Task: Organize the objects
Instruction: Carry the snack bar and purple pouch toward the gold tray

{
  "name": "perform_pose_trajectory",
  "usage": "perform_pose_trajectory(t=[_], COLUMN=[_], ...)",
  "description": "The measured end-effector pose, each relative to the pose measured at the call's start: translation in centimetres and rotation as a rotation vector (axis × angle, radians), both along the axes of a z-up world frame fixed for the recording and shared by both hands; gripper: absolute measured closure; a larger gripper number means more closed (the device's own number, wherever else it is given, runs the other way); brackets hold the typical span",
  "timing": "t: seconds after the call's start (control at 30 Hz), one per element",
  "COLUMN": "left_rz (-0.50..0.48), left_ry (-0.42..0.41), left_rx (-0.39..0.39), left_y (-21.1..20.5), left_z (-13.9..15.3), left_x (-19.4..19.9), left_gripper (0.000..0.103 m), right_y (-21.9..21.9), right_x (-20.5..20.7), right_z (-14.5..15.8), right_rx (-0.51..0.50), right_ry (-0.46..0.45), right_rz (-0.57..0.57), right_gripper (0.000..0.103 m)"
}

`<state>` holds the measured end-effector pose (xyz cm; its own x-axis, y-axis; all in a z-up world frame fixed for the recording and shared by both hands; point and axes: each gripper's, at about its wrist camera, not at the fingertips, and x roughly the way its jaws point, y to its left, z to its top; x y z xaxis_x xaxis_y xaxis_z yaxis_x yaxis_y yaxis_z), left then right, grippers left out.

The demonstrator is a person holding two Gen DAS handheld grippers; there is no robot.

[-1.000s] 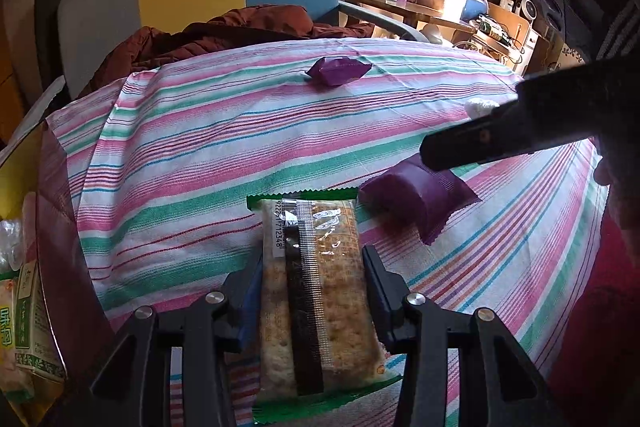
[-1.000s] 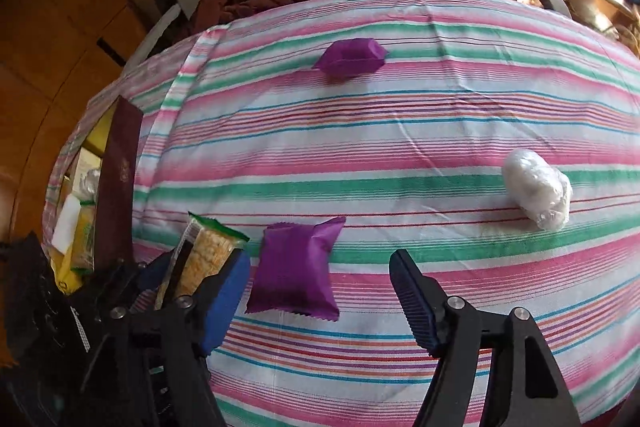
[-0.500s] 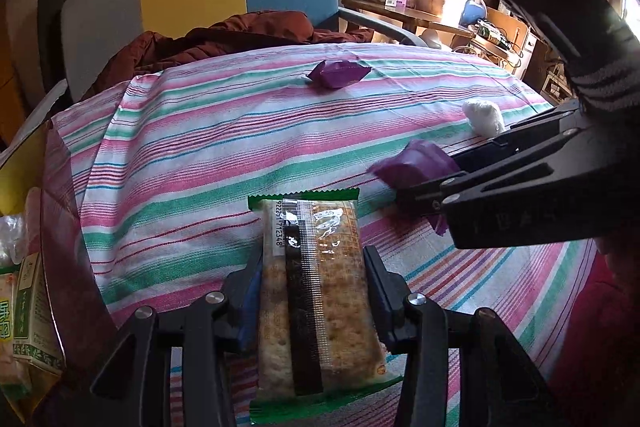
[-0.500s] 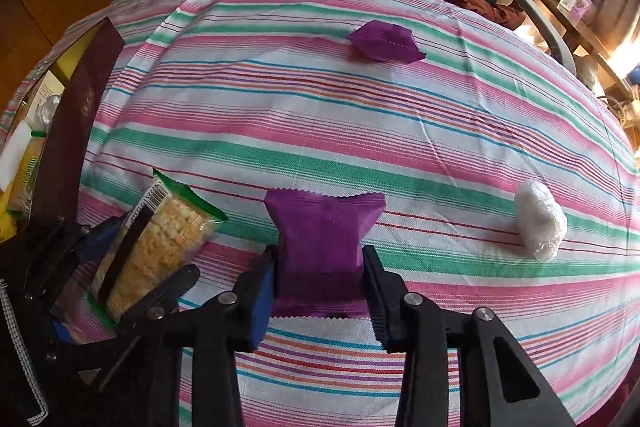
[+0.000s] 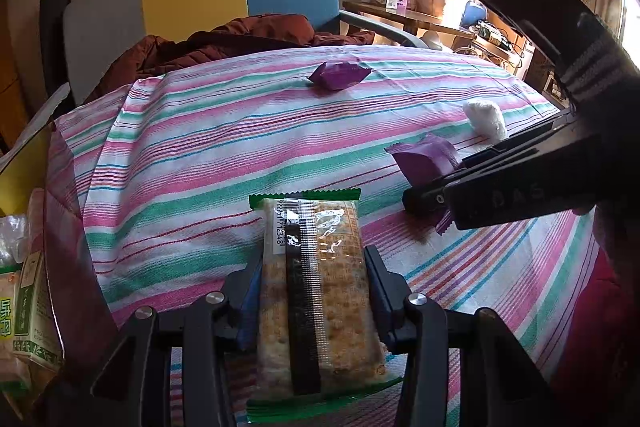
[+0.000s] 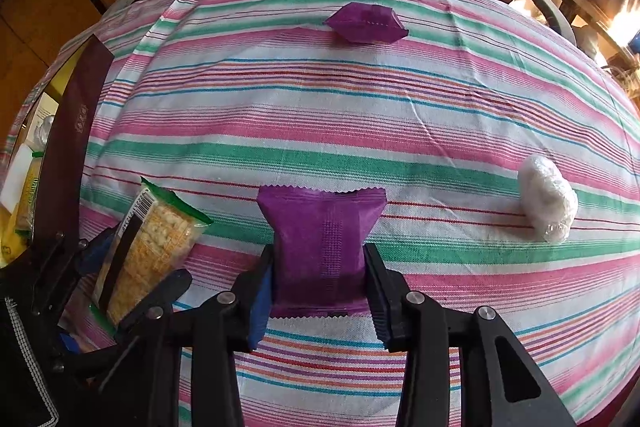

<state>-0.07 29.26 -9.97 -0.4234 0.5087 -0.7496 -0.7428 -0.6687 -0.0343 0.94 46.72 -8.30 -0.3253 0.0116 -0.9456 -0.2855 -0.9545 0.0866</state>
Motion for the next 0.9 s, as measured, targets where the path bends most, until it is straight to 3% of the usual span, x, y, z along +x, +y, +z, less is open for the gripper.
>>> perform_pose_trajectory(t=[0.67,0.9], left_rz=[0.001,0.007], left_ry=[0.010,-0.015], left_rx=[-0.009,-0.025], left_y=[0.0,0.0], left_z=[0.1,0.5], left_x=[0.1,0.1], left_gripper=[0.056,0.057], right_y=[-0.6,0.2], right_x=[-0.1,0.4], right_z=[0.3,1.4], right_rx=[0.015,0.001], right_ry=[0.012,0.066], right_rz=[-0.007,-0.034], right_gripper=[0.064,0.064])
